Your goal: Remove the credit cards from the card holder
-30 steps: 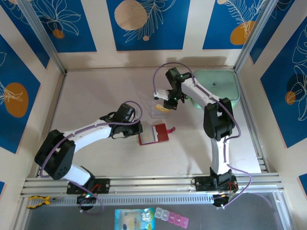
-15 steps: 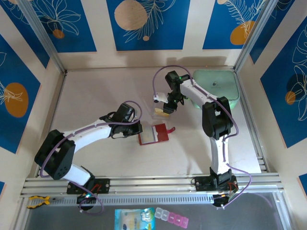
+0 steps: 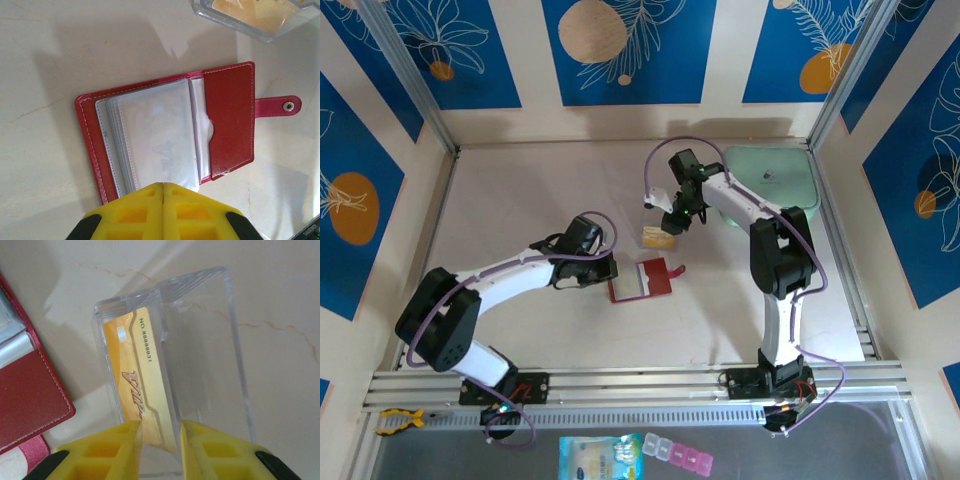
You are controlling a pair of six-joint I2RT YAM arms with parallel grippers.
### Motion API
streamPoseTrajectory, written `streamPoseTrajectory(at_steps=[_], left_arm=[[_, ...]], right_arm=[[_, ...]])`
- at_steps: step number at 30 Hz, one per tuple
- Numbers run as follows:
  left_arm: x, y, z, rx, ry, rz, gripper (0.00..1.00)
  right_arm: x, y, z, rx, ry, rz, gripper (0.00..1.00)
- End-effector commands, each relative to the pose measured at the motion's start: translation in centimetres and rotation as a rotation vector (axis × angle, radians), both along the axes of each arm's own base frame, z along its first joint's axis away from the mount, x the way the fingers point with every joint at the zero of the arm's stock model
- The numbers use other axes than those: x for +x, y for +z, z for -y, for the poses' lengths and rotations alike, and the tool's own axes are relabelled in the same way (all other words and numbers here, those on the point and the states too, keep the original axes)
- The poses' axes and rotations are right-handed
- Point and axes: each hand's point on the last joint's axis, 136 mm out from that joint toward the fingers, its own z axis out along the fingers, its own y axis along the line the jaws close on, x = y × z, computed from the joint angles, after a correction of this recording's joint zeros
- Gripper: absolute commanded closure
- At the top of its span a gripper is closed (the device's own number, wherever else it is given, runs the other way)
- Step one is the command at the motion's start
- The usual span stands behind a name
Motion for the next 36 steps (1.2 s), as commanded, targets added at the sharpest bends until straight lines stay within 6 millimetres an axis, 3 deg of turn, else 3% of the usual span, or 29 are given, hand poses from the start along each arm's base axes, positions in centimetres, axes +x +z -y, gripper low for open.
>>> streamPoseTrajectory(at_steps=[1, 7, 12, 16, 22, 30, 36], left_arm=[[0.6, 0.7, 0.4, -0.023, -0.003, 0.003, 0.92], [0.5, 0.5, 0.5, -0.028, -0.001, 0.001, 0.92], [0.6, 0.3, 0.7, -0.035, -0.003, -0.002, 0.92], [0.6, 0.1, 0.8, -0.039, -0.006, -0.006, 0.92], [0.5, -0.3, 1.0, -0.04, -0.016, -0.016, 0.92], [0.4, -0.6, 0.8, -0.041, -0.004, -0.022, 0.92], [0.4, -0.5, 0.6, -0.036, 0.002, -0.018, 0.92]], right_arm=[[1.1, 2.2, 0.1, 0.035, -0.076, 0.073, 0.72], [1.7, 3.7, 1.1, 0.045, -0.215, 0.107, 0.72], [0.0, 4.6, 1.5, 0.135, -0.405, 0.031, 0.72], [-2.1, 2.8, 2.6, 0.152, -0.508, -0.021, 0.67], [-3.9, 0.1, 3.6, 0.181, -0.607, -0.085, 0.45], [-2.5, -2.7, 4.3, 0.159, -0.672, -0.085, 0.43], [-0.8, -3.2, 4.7, 0.162, -0.709, -0.058, 0.43]])
